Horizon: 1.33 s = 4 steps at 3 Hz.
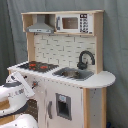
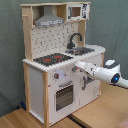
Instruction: Play with the kitchen
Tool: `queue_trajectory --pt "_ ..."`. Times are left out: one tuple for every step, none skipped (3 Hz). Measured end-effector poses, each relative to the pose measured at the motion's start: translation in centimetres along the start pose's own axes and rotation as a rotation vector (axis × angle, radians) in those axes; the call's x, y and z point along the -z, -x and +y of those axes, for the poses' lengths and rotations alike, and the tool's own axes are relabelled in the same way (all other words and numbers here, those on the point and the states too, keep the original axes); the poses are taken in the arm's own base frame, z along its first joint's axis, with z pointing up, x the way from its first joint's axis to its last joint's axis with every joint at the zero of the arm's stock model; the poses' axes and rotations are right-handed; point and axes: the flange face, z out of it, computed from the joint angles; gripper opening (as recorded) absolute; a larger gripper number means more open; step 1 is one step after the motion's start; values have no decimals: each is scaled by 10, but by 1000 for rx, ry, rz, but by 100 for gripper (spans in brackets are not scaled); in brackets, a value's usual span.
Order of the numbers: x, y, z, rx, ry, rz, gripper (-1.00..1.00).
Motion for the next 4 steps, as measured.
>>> queue_trajectory --pt "-2 1 -3 -30 -26 62 100" --pt "-11 12 -19 74 -47 62 100" --pt "-39 20 -21 85 -48 10 100" --pt "-43 10 -21 33 -36 20 100"
